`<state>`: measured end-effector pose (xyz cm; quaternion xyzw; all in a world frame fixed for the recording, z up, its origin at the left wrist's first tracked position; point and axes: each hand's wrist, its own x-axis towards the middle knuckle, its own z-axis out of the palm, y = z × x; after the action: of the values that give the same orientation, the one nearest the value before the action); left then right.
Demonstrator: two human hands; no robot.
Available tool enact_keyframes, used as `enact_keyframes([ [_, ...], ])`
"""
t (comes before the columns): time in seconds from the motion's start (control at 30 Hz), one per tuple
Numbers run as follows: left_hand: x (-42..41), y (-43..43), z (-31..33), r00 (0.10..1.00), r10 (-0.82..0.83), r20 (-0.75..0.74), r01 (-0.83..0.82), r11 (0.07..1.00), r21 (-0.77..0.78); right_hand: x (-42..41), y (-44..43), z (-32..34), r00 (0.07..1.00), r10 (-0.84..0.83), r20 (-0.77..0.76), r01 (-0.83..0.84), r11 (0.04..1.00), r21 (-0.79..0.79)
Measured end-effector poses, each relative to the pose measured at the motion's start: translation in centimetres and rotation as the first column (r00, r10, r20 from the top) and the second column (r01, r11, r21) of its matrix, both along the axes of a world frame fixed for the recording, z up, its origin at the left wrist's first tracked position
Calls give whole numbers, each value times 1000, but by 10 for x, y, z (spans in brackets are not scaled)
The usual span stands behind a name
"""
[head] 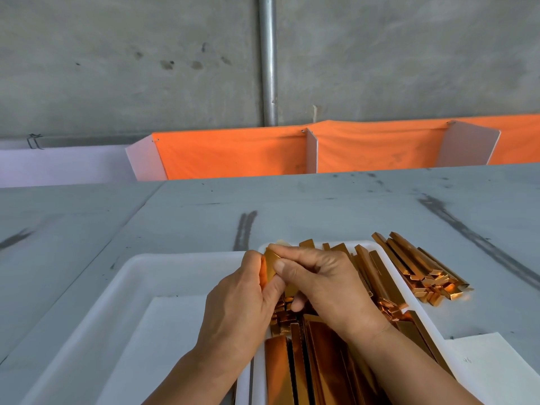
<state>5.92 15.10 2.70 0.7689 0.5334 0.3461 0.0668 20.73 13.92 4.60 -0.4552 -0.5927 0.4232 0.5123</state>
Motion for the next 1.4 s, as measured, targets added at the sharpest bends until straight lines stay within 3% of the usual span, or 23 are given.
enact_keyframes([
  [0.57,2,1,-1,1000,-6,6,6,1000,1,0,3,-1,1000,-7,29,6,1000,27],
  [0.77,4,1,-3,999,-28,16,28,999,-34,9,4,5,985,-113,-128,112,994,-20],
  [0.97,5,1,-4,999,-53,12,54,996,-68,11,6,6,983,9,-185,-41,984,-174],
  [1.4,4,-3,-1,994,-79,-78,78,997,-13,7,6,7,972,44,-229,-86,981,-175],
])
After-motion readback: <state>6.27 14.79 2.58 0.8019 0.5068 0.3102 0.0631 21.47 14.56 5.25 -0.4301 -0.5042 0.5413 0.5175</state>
